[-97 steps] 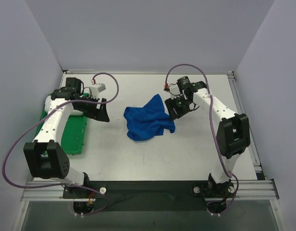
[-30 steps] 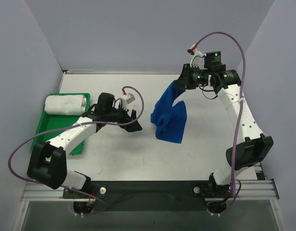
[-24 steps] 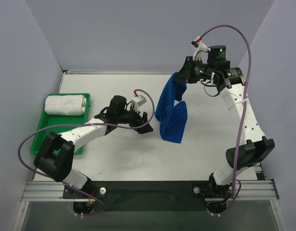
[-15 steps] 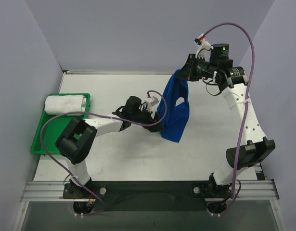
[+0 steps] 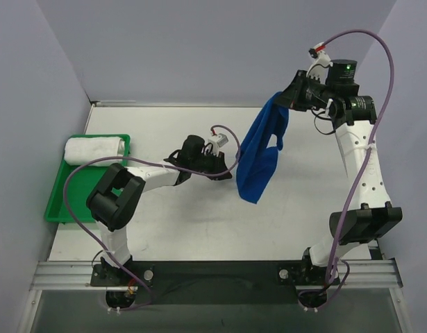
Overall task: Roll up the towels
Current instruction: Flatten the towel
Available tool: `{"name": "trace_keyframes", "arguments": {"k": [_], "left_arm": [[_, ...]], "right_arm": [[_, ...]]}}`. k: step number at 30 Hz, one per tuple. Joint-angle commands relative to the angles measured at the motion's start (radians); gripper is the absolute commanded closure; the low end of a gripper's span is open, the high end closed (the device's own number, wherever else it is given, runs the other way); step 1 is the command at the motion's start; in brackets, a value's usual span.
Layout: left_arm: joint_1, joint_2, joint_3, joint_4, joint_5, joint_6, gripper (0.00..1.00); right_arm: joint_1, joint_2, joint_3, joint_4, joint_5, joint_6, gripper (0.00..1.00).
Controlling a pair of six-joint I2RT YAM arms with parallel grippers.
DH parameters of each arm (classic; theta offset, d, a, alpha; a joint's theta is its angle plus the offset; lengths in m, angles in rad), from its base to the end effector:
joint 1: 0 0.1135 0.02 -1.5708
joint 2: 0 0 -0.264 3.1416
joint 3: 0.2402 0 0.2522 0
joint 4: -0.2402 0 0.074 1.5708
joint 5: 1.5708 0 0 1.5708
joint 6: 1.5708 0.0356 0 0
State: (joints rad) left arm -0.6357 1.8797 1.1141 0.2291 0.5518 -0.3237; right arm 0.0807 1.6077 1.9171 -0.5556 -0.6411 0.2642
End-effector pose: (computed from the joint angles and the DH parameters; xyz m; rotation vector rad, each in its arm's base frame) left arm 0.3173 -0.2573 0.1852 0.6937 2.1241 -1.1332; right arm 0.3414 0.0490 0.4841 -0.2966 1.8197 0.8226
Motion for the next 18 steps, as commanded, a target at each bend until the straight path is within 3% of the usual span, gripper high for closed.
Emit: {"name": "trace_keyframes", "arguments": {"k": [1, 3, 4, 5, 11, 18], "left_arm": [[0.005, -0.013, 0.021, 0.013, 0.017, -0.012, 0.74], [-0.007, -0.046, -0.028, 0.030, -0.004, -0.023, 0.24], [-0.024, -0.056, -0.042, 0.033, -0.018, -0.020, 0.10], [-0.033, -0.062, -0.054, 0.036, -0.032, -0.015, 0.05], [-0.061, 0.010, -0.063, 0.033, -0.114, -0.094, 0.05], [-0.075, 0.128, 0.021, 0.033, -0.151, -0.112, 0.15]], "right_arm": [[-0.021, -0.071, 0.026, 0.051, -0.029, 0.018, 1.00], [-0.024, -0.072, 0.016, 0.059, -0.032, 0.023, 1.00], [-0.025, -0.071, 0.013, 0.060, -0.032, 0.026, 1.00], [-0.027, -0.069, 0.010, 0.063, -0.032, 0.029, 1.00], [-0.041, -0.052, 0.002, 0.088, -0.012, 0.049, 1.00], [-0.052, -0.037, 0.034, 0.103, -0.025, 0.069, 1.00]]}}
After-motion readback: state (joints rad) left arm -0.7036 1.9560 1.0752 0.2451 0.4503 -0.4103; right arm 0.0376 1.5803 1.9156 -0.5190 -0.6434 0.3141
